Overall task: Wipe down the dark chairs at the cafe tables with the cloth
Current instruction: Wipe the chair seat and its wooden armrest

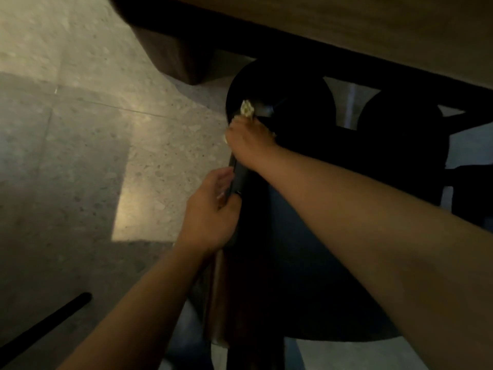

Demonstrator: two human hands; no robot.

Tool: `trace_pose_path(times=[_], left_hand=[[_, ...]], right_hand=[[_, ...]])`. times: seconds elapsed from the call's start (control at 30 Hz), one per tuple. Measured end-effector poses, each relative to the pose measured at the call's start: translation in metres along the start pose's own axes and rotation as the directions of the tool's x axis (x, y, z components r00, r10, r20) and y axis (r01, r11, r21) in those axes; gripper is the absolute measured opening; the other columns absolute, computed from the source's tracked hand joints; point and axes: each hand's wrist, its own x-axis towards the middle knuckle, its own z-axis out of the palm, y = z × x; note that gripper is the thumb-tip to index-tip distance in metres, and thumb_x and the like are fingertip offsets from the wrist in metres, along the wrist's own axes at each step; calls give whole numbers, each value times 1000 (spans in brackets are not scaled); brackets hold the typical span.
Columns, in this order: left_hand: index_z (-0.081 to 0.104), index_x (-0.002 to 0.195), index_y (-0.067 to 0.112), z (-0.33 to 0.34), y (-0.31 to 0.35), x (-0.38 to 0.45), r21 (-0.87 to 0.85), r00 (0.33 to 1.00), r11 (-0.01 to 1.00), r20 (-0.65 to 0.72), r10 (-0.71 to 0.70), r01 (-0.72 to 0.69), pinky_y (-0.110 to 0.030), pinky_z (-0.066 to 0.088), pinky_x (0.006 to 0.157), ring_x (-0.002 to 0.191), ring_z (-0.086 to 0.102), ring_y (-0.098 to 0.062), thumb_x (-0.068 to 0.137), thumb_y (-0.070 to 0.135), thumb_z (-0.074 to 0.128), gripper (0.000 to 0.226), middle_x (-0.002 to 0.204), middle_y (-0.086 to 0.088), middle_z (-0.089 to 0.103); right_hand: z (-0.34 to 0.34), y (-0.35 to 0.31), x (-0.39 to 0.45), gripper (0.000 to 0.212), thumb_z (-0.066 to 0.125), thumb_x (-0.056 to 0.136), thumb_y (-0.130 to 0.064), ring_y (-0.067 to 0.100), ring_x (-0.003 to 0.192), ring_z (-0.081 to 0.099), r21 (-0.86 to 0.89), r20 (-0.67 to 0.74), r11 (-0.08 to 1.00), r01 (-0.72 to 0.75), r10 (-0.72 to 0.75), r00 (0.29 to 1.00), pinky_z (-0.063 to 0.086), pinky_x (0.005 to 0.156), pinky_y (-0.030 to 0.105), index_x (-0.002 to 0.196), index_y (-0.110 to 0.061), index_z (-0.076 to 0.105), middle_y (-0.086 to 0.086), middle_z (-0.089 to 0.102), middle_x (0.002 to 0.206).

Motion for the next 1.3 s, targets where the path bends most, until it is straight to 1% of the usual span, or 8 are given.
trace_pose_path(times=[0.1, 0.33, 0.6, 0.73, 0.83, 1.07, 1.2, 1.3], left_hand=[[51, 134, 21, 0, 1, 6, 153, 992, 981, 57, 112, -120, 8, 30, 85, 113, 46, 13, 90, 4, 58, 48, 121, 19, 54], [43, 143, 21, 1, 21, 14, 492, 896, 777, 395, 202, -392, 6, 31, 71, 72, 55, -4, 91, 11, 60, 56, 134, -5, 56], [29, 151, 17, 29, 51, 40, 628, 790, 556, 607, 88, -544, -15, 27, 99, 135, 37, -21, 94, 16, 53, 62, 154, -5, 34], [27, 151, 11, 46, 57, 61, 724, 801, 458, 597, -41, -516, -40, 37, 109, 138, 36, -32, 93, 18, 54, 64, 154, -11, 30], [13, 155, 9, 58, 55, 69, 786, 803, 377, 576, -156, -491, -41, 25, 118, 147, 16, -32, 96, 23, 52, 72, 161, -13, 11], [0, 156, 16, 93, 46, 65, 771, 773, 296, 619, -139, -564, -41, 17, 121, 150, -2, -29, 91, 31, 56, 88, 163, -13, -7], [-7, 154, 34, 115, 44, 64, 749, 737, 236, 658, -153, -619, -53, 19, 118, 148, -16, -28, 86, 39, 60, 95, 161, -6, -20], [-10, 149, 47, 146, 48, 59, 737, 726, 248, 671, -152, -629, -64, 17, 114, 146, -23, -30, 83, 45, 63, 99, 158, 3, -28]], right_hand=[[-7, 13, 20, 33, 38, 96, -7, 34, 121, 48, 98, -36, 989, -113, 117, 992, 38, 99, 39, 122, -4, 56, 19, 52, 131], [-17, 83, 20, 35, 42, 97, -11, 40, 123, 47, 188, 56, 920, -344, 339, 939, 40, 101, 47, 128, 3, 51, 23, 49, 133], [-18, 134, 9, 41, 50, 96, -26, 41, 120, 51, 303, 132, 816, -492, 475, 870, 42, 100, 46, 126, 2, 54, 27, 51, 132], [-8, 91, 25, 31, 42, 97, -19, 36, 109, 57, 374, 98, 891, -257, 237, 966, 43, 86, 35, 112, -1, 62, 23, 59, 120], [-10, 99, 18, 30, 38, 97, -12, 36, 107, 57, 365, 95, 904, -224, 203, 974, 43, 89, 36, 113, -1, 62, 21, 60, 117], [-11, 214, -44, 20, 44, 94, -11, 36, 84, 53, 374, 144, 850, -371, 342, 929, 41, 84, 42, 87, 3, 56, 24, 53, 94], [-3, 280, -93, 27, 42, 96, -8, 45, 99, 56, 438, 145, 721, -537, 533, 834, 44, 83, 42, 108, 10, 58, 30, 56, 103], [5, 315, -126, 28, 40, 98, -12, 35, 85, 55, 454, 104, 698, -553, 575, 811, 41, 73, 34, 98, 4, 62, 28, 57, 96]])
